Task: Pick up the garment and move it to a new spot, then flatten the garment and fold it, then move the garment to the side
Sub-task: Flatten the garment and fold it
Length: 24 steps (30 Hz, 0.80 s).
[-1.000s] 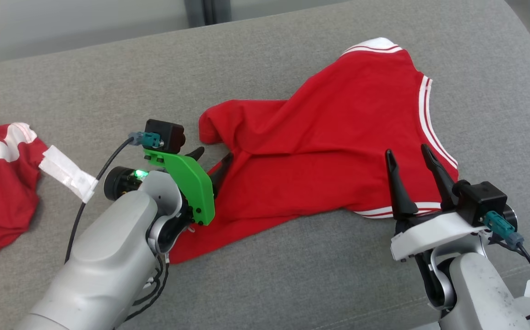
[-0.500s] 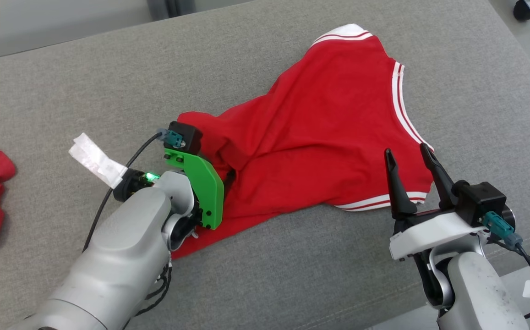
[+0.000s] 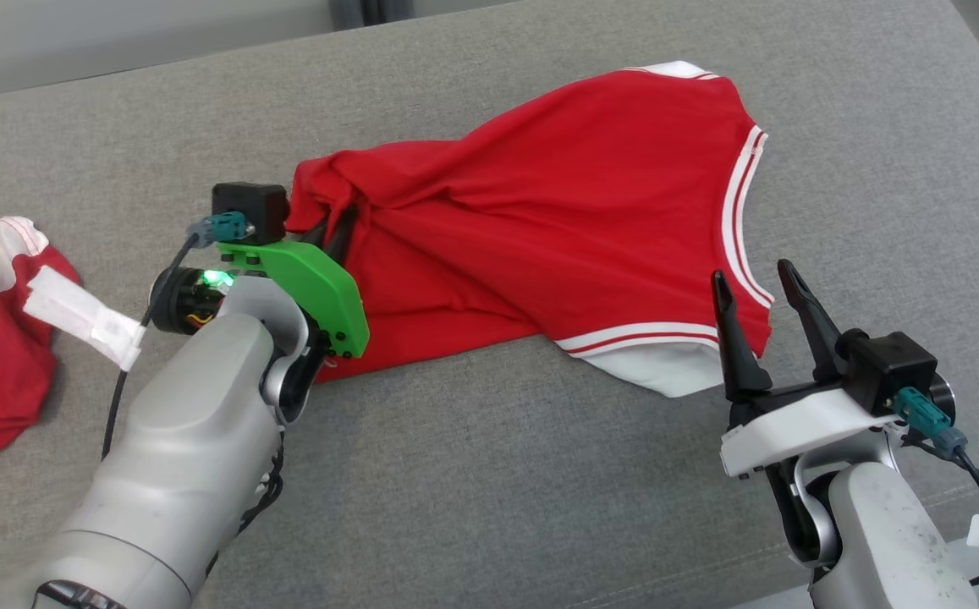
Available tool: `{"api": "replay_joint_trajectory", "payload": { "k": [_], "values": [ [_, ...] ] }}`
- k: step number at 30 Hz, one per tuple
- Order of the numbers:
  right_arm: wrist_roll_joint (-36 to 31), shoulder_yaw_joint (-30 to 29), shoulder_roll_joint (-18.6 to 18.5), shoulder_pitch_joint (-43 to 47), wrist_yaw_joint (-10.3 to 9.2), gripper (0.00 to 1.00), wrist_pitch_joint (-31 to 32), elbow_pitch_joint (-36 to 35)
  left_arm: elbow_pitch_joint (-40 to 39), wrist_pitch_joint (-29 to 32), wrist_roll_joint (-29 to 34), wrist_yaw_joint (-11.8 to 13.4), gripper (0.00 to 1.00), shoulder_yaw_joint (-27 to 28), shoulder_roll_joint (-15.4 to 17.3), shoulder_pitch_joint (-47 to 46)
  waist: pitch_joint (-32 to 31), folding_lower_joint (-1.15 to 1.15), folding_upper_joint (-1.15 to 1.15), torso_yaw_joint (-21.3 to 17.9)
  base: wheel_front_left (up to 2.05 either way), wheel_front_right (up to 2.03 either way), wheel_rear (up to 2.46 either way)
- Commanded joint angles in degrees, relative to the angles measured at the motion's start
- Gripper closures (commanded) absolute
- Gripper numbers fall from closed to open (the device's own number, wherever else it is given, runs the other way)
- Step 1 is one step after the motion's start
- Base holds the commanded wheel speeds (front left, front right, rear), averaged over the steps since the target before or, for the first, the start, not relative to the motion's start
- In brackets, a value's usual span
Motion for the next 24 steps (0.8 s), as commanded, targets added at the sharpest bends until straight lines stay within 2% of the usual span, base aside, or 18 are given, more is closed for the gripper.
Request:
{"api": "replay_joint_trajectory", "payload": {
  "k": [1, 3, 4, 5, 10, 14, 17, 19, 24],
  "values": [
    [-0.28, 0.05, -0.1, -0.51, -0.08, 0.0, 0.01, -0.25, 0.58, -1.13, -0.95, -0.05, 1.0, 1.1, 0.55, -1.14, 0.07, 0.0, 0.0, 0.48, 0.0, 0.0, 0.0],
    [-0.3, 0.04, -0.1, -0.56, -0.08, 0.0, 0.16, -0.33, 1.53, -2.33, -1.43, -0.3, 1.0, 1.87, 0.3, -1.28, 0.12, 0.0, 0.0, 0.75, 0.0, 0.0, 0.0],
    [-0.33, -0.04, -0.1, -0.58, -0.08, 0.0, 0.24, -0.41, 1.95, -2.92, -1.75, -0.53, 0.69, 2.2, 0.02, -1.38, 0.12, 0.0, 0.0, 0.9, 0.0, 0.0, 0.0],
    [-0.37, -0.14, -0.1, -0.56, -0.08, 0.0, 0.28, -0.46, 2.28, -3.42, -1.85, -0.62, 0.0, 2.3, -0.18, -1.46, 0.1, 0.0, 0.0, 1.03, 0.0, 0.0, 0.0],
    [-0.9, -1.2, -0.1, -0.33, -0.08, 0.0, 0.7, -0.7, 2.24, -7.33, -2.63, -1.92, 0.0, 3.72, -1.26, -0.02, -0.49, 0.0, 0.0, 2.01, 0.0, 0.0, 0.0],
    [-1.52, -2.57, -0.1, 0.45, -0.08, 0.0, 1.14, -1.31, -2.52, -8.88, -0.74, -2.59, 0.0, 7.78, -0.21, 1.74, -1.61, 0.0, 0.0, 3.39, 0.0, 0.0, 0.0],
    [-1.82, -3.44, -0.11, 0.95, -0.08, 0.0, 1.55, -1.85, -11.57, -8.76, 4.46, -1.76, 0.0, 14.99, 1.0, 6.97, -2.76, 0.0, 0.0, 4.69, 0.0, 0.0, 0.0],
    [-2.2, -4.07, -0.11, 1.91, -0.08, 0.0, 2.21, -2.33, -22.41, -8.73, 12.61, -1.15, 0.0, 23.49, 1.15, 15.19, -4.7, 0.0, 0.0, 6.39, 0.0, 0.0, 0.0],
    [-2.56, -5.05, -0.1, 2.91, -0.08, 0.0, 2.87, -2.81, -30.67, -8.74, 20.37, -1.55, 0.0, 30.28, -0.14, 25.64, -6.75, 0.0, 0.0, 8.57, 0.0, 0.0, 0.0]
  ]
}}
